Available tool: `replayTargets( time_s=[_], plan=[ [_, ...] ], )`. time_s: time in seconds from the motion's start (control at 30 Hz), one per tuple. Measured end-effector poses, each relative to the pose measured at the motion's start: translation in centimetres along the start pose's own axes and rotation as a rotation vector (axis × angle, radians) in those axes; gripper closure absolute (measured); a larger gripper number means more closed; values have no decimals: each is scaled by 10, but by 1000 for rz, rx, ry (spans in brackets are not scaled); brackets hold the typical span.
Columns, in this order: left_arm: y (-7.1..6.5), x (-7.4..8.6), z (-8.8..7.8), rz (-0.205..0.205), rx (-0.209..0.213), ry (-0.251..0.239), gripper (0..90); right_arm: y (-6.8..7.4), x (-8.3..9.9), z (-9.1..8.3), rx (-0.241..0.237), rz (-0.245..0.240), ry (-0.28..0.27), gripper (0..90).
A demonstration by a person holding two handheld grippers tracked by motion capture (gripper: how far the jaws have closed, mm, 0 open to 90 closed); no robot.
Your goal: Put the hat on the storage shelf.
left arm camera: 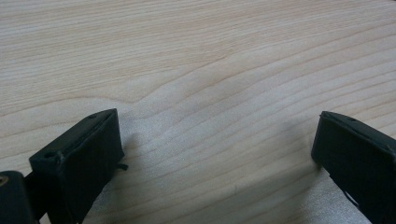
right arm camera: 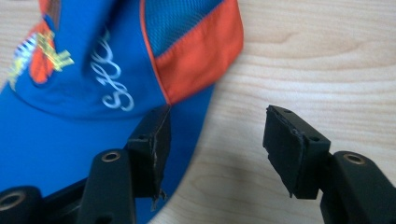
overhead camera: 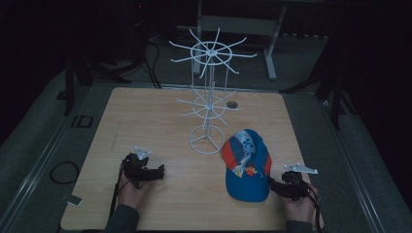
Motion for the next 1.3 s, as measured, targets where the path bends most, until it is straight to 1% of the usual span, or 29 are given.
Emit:
replayTargets(
  time_s=[0.2, 0.3, 0.47, 0.67, 0.83, 1.0, 1.17, 1.3],
  plan=[
    [0, 0, 0, 2, 0, 1, 22, 5, -10, -3, -17, -2, -3, 377],
    [0, 0, 0, 3, 0, 2, 22, 6, -14, -5, -31, -2, -8, 328],
    [-1, 0, 0, 2, 0, 2, 22, 9, -23, -7, -33, 2, -13, 246],
    [-1, 0, 0, 1, 1, 2, 22, 15, -34, -8, -46, -18, -11, 194],
    [-1, 0, 0, -2, 1, -1, 23, 20, -42, -6, -62, -23, -9, 150],
    [-1, 0, 0, -2, 1, 0, 22, 26, -49, -1, -89, -17, -18, 141],
    [-2, 0, 0, -1, 1, 0, 22, 30, -60, 1, -98, -27, -34, 139],
    [-2, 0, 0, -1, 1, -1, 22, 33, -68, 3, -98, -35, -34, 137]
  ],
)
Point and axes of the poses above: each handheld gripper's, and its own axes: z roughly forward along the jaws, x roughly out of its underside, y roughly to its left, the point moved 9 cm from there along z, roughly forward along the jaws, and after that the axes turned 7 degrees about -x, right-handed, at the moved point
